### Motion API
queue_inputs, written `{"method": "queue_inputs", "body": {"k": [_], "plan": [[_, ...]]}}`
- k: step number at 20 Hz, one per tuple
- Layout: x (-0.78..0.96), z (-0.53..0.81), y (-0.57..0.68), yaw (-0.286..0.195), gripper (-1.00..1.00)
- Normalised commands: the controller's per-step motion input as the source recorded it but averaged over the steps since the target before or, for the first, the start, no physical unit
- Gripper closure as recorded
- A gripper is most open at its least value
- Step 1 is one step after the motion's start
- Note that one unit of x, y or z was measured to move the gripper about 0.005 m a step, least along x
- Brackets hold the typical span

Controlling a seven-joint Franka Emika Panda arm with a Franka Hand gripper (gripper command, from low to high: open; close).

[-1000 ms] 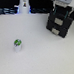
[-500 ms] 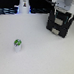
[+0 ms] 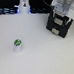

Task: Open the kcup holder, insert the kcup into the holder, and close the kcup holder

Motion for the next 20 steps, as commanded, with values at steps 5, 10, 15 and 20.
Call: {"method": "queue_inputs", "body": {"k": [5,10,15,20], "plan": [[0.00,0.00,0.00,0.000,1.00],[0.05,0.00,0.00,-0.007,1.00],[0.17,0.01,-0.04,-0.024,1.00],[0.68,0.17,-0.30,-0.064,1.00]]}}
